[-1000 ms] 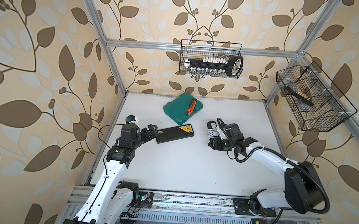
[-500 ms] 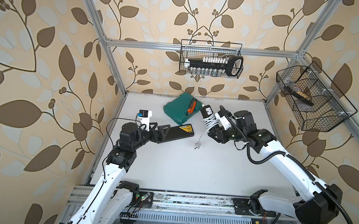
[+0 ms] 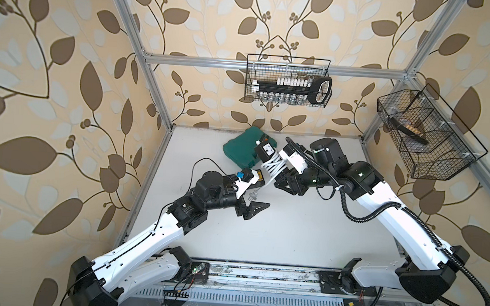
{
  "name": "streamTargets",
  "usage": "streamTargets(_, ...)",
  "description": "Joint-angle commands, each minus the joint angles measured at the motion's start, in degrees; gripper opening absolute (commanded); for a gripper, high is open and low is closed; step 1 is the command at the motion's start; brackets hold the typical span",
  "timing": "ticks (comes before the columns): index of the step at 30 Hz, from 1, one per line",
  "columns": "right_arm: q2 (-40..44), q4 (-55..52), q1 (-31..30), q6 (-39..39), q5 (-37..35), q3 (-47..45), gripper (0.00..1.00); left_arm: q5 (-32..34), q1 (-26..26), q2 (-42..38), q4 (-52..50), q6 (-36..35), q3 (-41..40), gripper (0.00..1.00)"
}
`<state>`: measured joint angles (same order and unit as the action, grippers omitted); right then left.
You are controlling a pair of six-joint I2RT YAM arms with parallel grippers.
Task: Unwrap the cord wrapped around the power strip
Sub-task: Unwrap the power cord from the power strip.
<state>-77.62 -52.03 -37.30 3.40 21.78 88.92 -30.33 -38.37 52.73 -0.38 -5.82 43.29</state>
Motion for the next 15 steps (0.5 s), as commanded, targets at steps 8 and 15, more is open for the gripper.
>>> streamTargets(8,-0.09,-0.31,-1.64,0.91,-1.21,5.32,0.00,4.95,-1.17,3.26,7.41,-8.77,0.48,0.66)
streamTargets(15,0.69,0.68,-1.64,1.70,-2.69,4.15,0.00,4.30,-1.29,5.80,9.18,-10.43,0.88,0.54)
